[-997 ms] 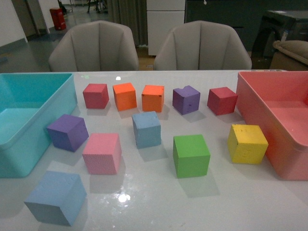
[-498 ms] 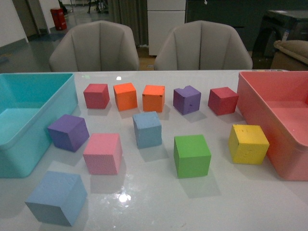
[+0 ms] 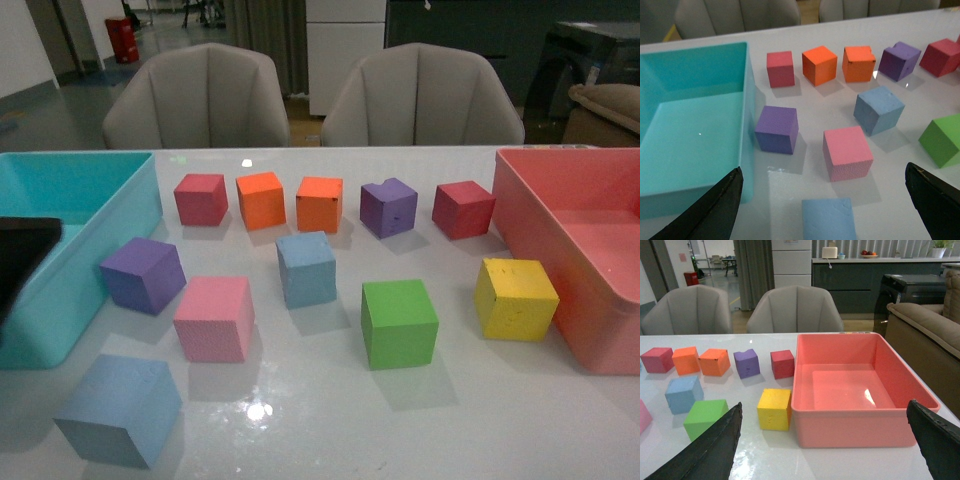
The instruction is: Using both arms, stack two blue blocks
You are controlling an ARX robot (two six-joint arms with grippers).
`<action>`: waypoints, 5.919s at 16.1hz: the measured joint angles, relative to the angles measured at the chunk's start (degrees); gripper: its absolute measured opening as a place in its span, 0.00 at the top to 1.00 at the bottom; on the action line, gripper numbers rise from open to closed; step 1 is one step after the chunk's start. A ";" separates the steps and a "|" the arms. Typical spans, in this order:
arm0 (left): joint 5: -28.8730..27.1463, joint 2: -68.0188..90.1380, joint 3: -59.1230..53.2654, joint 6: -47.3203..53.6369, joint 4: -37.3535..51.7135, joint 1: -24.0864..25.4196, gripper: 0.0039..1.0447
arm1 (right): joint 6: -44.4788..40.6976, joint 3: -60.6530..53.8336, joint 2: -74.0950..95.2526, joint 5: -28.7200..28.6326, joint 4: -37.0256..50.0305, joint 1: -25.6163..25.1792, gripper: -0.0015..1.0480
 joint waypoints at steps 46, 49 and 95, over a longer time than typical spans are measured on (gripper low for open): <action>-1.68 57.53 53.99 -1.49 -20.26 -16.55 0.52 | 0.00 0.00 0.00 0.00 0.00 0.00 0.06; -1.66 63.10 63.49 -2.21 -24.50 -15.58 0.52 | 0.00 0.00 0.02 0.00 -0.02 0.00 0.06; -16.02 8.09 15.54 0.07 15.80 -8.57 0.50 | 0.00 0.00 0.02 0.00 0.00 0.00 0.06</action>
